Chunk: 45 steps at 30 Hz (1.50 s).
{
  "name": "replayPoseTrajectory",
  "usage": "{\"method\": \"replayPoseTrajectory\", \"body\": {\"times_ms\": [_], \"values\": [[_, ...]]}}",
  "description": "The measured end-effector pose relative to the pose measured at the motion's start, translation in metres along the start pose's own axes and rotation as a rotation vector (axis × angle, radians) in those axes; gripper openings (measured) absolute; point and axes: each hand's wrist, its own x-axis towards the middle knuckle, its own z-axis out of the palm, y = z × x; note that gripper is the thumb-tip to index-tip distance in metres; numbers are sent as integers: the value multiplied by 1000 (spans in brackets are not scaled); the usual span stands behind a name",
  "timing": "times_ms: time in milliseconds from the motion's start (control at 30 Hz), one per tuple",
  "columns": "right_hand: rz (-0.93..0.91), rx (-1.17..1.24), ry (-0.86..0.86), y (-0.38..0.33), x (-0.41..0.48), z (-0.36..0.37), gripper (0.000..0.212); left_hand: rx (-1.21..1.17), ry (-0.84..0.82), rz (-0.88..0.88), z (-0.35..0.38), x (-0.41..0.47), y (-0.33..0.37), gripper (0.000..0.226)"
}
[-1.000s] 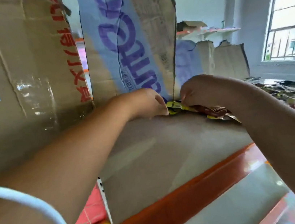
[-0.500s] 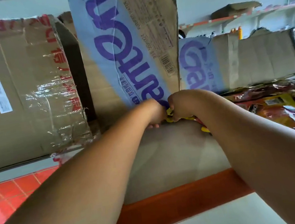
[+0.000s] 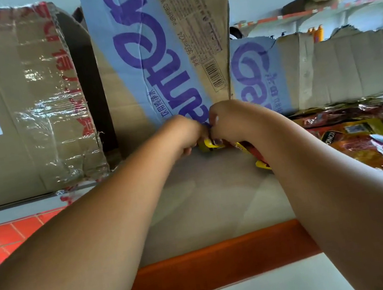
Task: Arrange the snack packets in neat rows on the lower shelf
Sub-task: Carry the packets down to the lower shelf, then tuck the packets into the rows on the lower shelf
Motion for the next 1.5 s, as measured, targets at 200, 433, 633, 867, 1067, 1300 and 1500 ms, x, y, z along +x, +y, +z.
{"method": "replayPoseTrajectory", "body": {"times_ms": [200,433,633,867,1067,1300,1500], "values": [[-63,528,273,-3,-10,-6,30,367,70,372,-72,-42,8,36],[77,476,58,-4,-11,-9,27,782,-169,328,-85,-57,9,62],[253,282,-266,5,-2,-7,14,931,-119,279,-87,-60,13,28],[133,-106,-422,-7,-27,-8,35,835,-402,-119,-70,-54,4,51],[-278,-227,-394,-21,-39,-13,32,791,-231,-59,-39,-36,-8,53],[-296,-307,-479,-27,-37,-4,31,747,-271,-203,-32,-25,-15,52],[-184,-282,-514,-30,-41,-3,53,826,-302,-259,-46,-28,-16,61]]}}
